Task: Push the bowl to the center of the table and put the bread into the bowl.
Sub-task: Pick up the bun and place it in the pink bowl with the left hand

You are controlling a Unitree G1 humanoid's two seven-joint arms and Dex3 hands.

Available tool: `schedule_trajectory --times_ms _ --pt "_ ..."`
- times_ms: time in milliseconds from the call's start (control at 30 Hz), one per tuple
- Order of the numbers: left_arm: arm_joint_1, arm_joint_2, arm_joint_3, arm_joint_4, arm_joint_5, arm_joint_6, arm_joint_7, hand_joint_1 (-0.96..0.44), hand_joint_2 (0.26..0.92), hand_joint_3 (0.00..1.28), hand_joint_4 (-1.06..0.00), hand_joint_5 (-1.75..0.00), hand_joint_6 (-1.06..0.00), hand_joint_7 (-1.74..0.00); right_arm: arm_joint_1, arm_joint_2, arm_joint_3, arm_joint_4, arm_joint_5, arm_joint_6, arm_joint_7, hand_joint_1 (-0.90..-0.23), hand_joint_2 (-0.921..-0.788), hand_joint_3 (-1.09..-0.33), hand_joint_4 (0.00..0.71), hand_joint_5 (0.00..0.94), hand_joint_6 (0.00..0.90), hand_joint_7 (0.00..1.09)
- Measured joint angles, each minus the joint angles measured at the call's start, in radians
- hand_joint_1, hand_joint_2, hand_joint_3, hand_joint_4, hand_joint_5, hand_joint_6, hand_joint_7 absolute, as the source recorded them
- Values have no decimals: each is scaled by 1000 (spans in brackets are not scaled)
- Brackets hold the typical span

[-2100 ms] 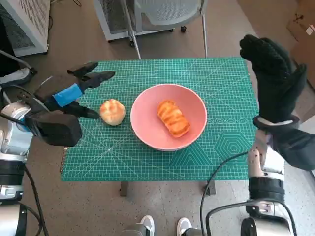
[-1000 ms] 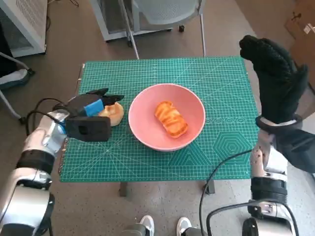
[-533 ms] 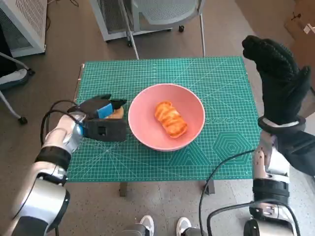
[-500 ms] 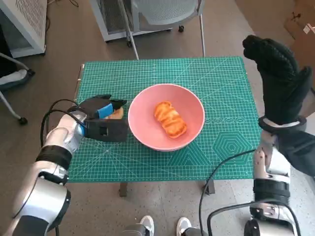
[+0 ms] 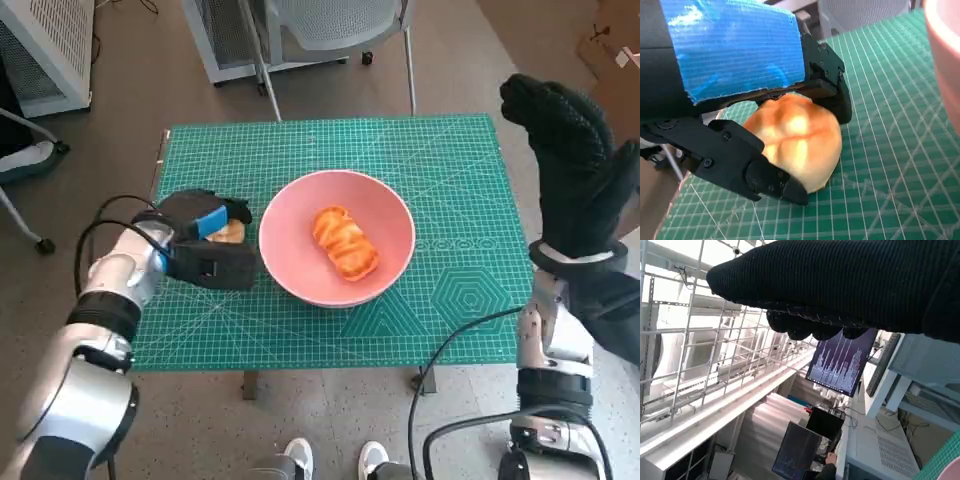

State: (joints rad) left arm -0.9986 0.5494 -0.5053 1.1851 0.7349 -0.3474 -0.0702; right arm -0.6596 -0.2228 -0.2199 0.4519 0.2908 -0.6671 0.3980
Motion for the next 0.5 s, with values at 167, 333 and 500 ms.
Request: schedule_trajectory --times_ms 167,333,500 --pt "-2 47 65 -169 -50 -21 -24 1 921 97 -646 -1219 -606 -1176 0 0 1 0 1 4 0 -445 -921 -448 358 1 470 9" --pt "1 71 123 -363 -83 -15 -33 2 920 57 -689 -1158 -653 -1141 -6 0 2 0 1 3 0 -450 -921 -446 357 0 470 8" --pt "23 67 170 -558 -110 -17 -31 2 920 30 -707 -1101 -697 -1131 -18 1 3 6 1 3 1 -453 -921 -443 361 2 472 9"
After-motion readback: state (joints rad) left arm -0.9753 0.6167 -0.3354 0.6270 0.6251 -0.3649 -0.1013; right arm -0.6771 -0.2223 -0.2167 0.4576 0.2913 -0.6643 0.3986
